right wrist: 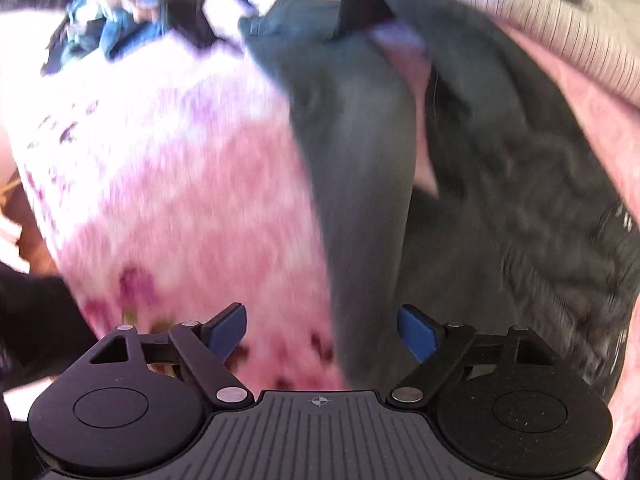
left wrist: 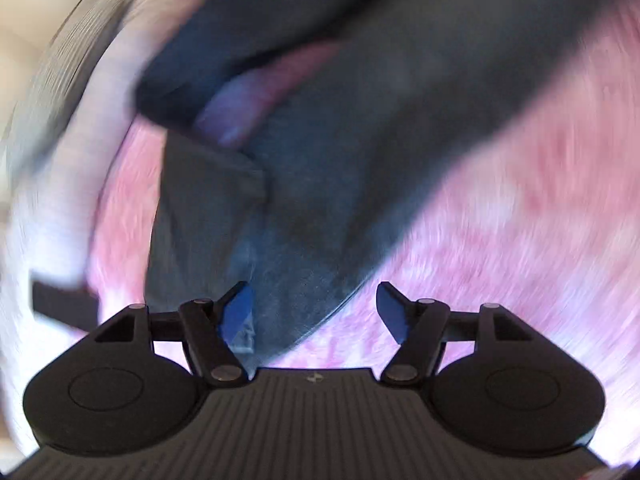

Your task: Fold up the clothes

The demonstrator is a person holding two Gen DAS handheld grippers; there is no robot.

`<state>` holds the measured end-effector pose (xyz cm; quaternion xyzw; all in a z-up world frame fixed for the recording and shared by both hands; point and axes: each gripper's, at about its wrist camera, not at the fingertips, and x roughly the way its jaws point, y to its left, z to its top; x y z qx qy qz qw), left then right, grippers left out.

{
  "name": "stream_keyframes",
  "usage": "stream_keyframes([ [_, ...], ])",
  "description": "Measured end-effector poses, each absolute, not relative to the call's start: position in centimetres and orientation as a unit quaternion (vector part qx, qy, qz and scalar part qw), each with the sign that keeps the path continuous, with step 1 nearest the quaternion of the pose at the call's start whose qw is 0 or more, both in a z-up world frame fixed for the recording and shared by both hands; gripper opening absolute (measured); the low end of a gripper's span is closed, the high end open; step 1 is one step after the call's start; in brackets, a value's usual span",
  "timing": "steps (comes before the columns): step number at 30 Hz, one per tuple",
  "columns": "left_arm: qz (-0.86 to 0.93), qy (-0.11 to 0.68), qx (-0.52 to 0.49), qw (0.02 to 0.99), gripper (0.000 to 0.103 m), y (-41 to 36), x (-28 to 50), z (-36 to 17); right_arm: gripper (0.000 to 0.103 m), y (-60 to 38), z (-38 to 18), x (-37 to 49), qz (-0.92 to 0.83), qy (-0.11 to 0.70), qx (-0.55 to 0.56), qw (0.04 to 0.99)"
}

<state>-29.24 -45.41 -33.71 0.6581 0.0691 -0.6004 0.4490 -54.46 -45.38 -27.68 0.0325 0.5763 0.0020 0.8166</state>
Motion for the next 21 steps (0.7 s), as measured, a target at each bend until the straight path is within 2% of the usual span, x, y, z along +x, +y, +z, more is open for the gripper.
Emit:
stream_keyframes([
  [6, -0.615, -0.088, 0.701, 0.351, 0.061, -44.1, -28.5, -38.0, 0.085, -45.1, -29.9, -52.7, -0.037, 0.594, -0.022, 0.803],
  [7, -0.62, -0.083, 0.7, 0.345, 0.039, -44.3, -28.1, -38.0, 0.085, -45.1, -30.7, -52.6, -0.045, 0.604, -0.028, 0.795],
  [8, -0.624, -0.072, 0.7, 0.341, 0.005, -44.5, -27.8, -37.8, 0.085, -45.1, -31.4, -52.7, -0.055, 0.612, -0.032, 0.788],
  [11, -0.614, -0.068, 0.686, 0.384, 0.002, -44.0, -26.6, -35.3, 0.085, -45.1, -32.5, -53.0, -0.076, 0.616, -0.03, 0.784],
  [14, -0.6, -0.024, 0.674, 0.431, 0.002, -41.7, -25.5, -30.2, 0.085, -44.0, -31.8, -53.5, -0.047, 0.604, -0.027, 0.795],
  [21, -0.595, 0.116, 0.709, 0.361, 0.002, -28.9, -28.7, -25.4, 0.085, -40.5, -31.6, -53.3, 0.01, 0.604, 0.003, 0.797],
])
